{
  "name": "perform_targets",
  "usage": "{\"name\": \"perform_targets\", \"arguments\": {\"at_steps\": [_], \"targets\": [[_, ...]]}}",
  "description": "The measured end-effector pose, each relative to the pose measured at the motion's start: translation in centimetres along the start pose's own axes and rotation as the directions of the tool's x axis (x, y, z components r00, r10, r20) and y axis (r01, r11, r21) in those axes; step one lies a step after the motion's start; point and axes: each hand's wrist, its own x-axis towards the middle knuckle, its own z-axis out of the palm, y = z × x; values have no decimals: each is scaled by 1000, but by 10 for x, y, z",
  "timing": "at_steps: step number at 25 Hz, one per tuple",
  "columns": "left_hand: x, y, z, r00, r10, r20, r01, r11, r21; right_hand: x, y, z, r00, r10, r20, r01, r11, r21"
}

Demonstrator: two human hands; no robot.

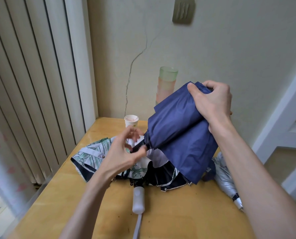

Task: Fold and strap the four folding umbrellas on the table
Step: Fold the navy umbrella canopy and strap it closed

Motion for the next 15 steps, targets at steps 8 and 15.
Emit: {"name": "perform_targets", "arguments": {"at_steps": [8,15], "targets": [[4,-8,8,990,25,136,-32,998,53,-2,3,3,997,5,71,-12,995,97],[3,8,6,994,105,-17,-102,988,118,-6,15,2,989,-71,127,50,985,163]]}}
